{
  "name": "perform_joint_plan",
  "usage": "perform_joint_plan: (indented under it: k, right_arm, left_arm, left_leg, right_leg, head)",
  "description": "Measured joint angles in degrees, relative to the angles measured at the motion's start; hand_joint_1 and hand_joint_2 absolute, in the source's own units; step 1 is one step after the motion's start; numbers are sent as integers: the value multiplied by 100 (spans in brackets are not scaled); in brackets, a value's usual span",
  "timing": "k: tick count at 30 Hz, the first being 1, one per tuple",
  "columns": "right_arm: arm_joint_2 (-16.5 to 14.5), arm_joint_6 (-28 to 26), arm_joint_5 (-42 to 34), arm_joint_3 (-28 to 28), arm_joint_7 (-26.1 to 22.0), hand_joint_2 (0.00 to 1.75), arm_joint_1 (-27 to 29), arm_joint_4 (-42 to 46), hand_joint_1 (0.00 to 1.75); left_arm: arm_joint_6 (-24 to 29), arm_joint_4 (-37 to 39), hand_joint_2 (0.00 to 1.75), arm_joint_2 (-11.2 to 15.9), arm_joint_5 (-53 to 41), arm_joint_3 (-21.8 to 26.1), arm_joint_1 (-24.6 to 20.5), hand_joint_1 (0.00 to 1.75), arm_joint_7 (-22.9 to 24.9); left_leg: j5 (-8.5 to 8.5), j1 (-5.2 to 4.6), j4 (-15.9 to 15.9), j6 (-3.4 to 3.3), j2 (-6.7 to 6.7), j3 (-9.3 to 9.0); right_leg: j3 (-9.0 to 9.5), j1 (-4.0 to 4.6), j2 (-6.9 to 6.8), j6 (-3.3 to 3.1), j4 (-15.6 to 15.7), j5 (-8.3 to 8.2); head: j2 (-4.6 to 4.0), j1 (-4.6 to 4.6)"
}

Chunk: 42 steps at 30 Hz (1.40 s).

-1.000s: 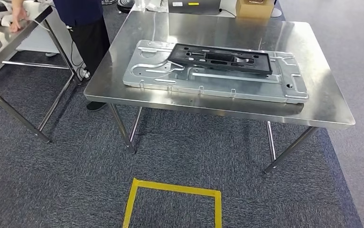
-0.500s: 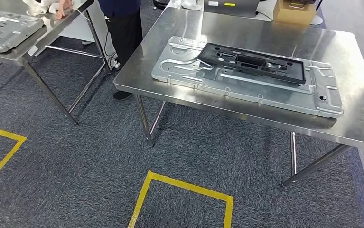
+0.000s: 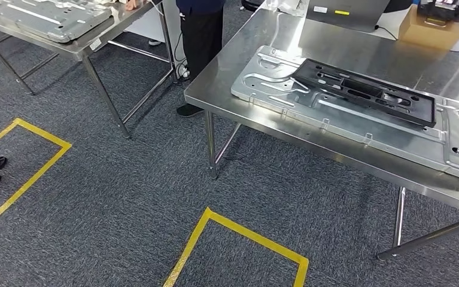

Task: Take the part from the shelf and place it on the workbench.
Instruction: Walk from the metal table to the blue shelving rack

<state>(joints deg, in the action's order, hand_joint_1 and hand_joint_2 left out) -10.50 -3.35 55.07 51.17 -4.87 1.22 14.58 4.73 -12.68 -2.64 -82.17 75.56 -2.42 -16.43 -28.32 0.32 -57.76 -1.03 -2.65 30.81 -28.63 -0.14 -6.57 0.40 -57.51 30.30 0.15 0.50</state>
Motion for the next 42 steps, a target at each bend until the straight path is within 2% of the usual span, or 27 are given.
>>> perform_joint_plan:
  k: [1,3,4,6,7,8,9,11,13,15,16,18,20,22,23,24,26,28,29,31,33,35,37,38,39,41,42]
  right_arm:
    - [7,11,17,0,16,0,-13,-3,0]
    - [19,17,44,1,32,0,-18,-17,0]
    - [29,15,60,1,41,0,-15,-28,0]
    - [47,10,100,1,57,0,-12,-48,0]
    - [56,9,128,1,66,0,-12,-55,0]
    - [65,9,160,0,72,0,-12,-61,0]
    - [74,10,195,0,76,0,-12,-65,0]
    - [92,10,263,0,79,0,-6,-75,0]
    - [104,10,307,-2,76,0,-9,-87,0]
    - [108,10,329,-4,71,0,-32,-92,0]
    - [108,10,345,-7,67,0,-44,-93,0]
    - [108,11,380,-13,47,0,-44,-98,0]
    - [110,22,402,-15,27,0,-27,-110,0]
    - [114,50,408,-16,-4,0,-25,-121,0]
    - [115,71,409,-16,-29,0,-31,-124,0]
    - [116,97,408,-16,-55,0,-40,-126,0]
    - [118,138,397,-14,-96,0,-56,-130,0]
    - [122,162,383,-9,-127,0,-67,-134,0]
    - [125,171,379,-7,-142,0,-76,-136,0]
    - [132,186,376,-3,-164,0,-105,-138,0]
    - [143,192,375,-2,-174,0,-111,-139,0]
    - [154,194,375,1,-175,0,-100,-143,0]
    - [161,196,375,5,-175,0,-98,-144,0]
    - [163,197,375,6,-175,0,-98,-144,0]
    - [167,201,374,7,-175,0,-98,-145,0]
    - [179,220,373,9,-178,0,-91,-146,0]
    - [189,231,373,14,-183,0,-90,-147,0]
  left_arm:
    - [12,0,0,5,-3,-1,7,0,8]
    - [24,0,0,8,-5,-1,-5,0,19]
    - [28,0,0,8,-6,-2,-16,0,23]
    - [33,0,0,9,-4,-3,-36,0,35]
    - [34,0,0,9,-3,-3,-39,0,44]
    - [34,0,0,9,-2,-3,-38,0,56]
    - [37,0,0,9,0,-3,-38,0,67]
    - [44,0,0,7,1,-3,-44,0,82]
    - [49,0,0,7,1,-3,-58,0,87]
    - [51,0,0,9,0,-3,-50,0,91]
    - [51,1,0,9,-1,-3,-36,0,94]
    - [51,2,0,13,-3,-3,-28,0,104]
    - [50,2,0,23,-3,-3,-53,0,116]
    - [50,2,0,32,-1,-3,-68,0,128]
    - [49,2,0,33,0,-3,-62,0,137]
    - [49,2,0,34,2,-3,-53,0,145]
    - [49,2,0,40,6,-3,-54,0,155]
    - [49,2,0,47,20,-3,-75,0,157]
    - [49,2,0,49,28,-3,-77,0,159]
    - [49,2,0,52,40,-3,-59,0,163]
    - [49,2,0,51,47,-3,-52,0,168]
    - [49,2,0,50,53,-3,-67,0,168]
    - [45,2,0,50,54,-2,-74,0,167]
    - [42,2,0,50,55,-1,-70,0,167]
    - [38,2,0,50,56,-1,-67,0,166]
    - [31,3,0,44,61,-1,-65,0,156]
    - [26,4,0,40,68,0,-71,0,146]
  left_leg:
    - [21,12,19,-37,50,3]
    - [68,39,57,-114,152,2]
    - [82,38,60,-138,203,21]
    - [99,32,53,-165,327,49]
    - [102,30,45,-168,401,55]
    - [102,30,33,-167,481,56]
    - [99,31,16,-162,563,53]
    - [88,29,-27,-133,718,72]
    - [99,30,-58,-65,849,128]
    - [137,38,-47,23,976,176]
    - [127,38,-68,56,946,198]
    - [-60,31,-352,106,685,340]
    - [-431,37,-1034,138,388,652]
    - [-621,46,-1577,164,308,887]
    - [-559,48,-1560,166,289,856]
    - [-405,48,-1318,160,256,709]
    - [-93,20,-505,118,23,257]
    - [3,-23,-41,49,-164,30]
    - [-14,-44,-11,14,-165,36]
    - [21,-26,14,-49,-26,48]
    - [68,7,55,-124,102,37]
    - [101,12,64,-174,232,60]
    - [114,-2,56,-193,385,85]
    - [116,-8,48,-195,465,87]
    - [116,-12,37,-194,549,84]
    - [109,-19,6,-178,707,84]
    - [104,-21,-15,-158,783,100]
  right_leg:
    - [-4,-7,50,34,-36,43]
    - [-148,-28,301,86,-382,306]
    - [-299,-41,454,97,-717,503]
    - [-630,-54,590,105,-1406,792]
    - [-708,-59,613,106,-1556,785]
    - [-688,-63,630,102,-1493,662]
    - [-569,-70,666,92,-1217,445]
    - [-261,-89,899,57,-481,75]
    - [-130,-89,1077,27,-125,-20]
    - [-130,-78,1006,-13,-95,-25]
    - [-116,-86,936,-49,-63,-46]
    - [-89,-105,779,-126,9,-85]
    - [-90,-84,604,-165,26,-91]
    - [-101,-65,425,-175,19,-81]
    - [-101,-61,343,-175,16,-75]
    - [-95,-60,269,-168,12,-67]
    - [-64,-43,135,-133,2,-41]
    - [-36,-14,21,-79,-8,-16]
    - [-25,-3,-33,-52,-7,-10]
    - [4,-8,-85,13,-17,16]
    - [-76,-29,172,72,-250,213]
    - [-394,-50,526,98,-928,605]
    - [-724,-55,629,101,-1582,827]
    - [-772,-55,640,94,-1646,765]
    - [-708,-55,660,79,-1472,586]
    - [-388,-55,855,25,-715,143]
    - [-252,-55,978,1,-379,6]
  head:
    - [0,1]
    - [0,2]
    - [0,3]
    - [0,3]
    - [0,3]
    - [0,3]
    - [0,3]
    - [0,2]
    - [0,1]
    - [0,1]
    - [0,1]
    - [0,-6]
    - [0,-12]
    - [0,-12]
    - [0,-13]
    - [0,-13]
    - [0,-13]
    - [0,-10]
    - [0,-10]
    - [0,-9]
    - [0,-7]
    - [0,-5]
    - [0,-6]
    - [0,-6]
    - [0,-6]
    - [0,-6]
    - [0,-6]
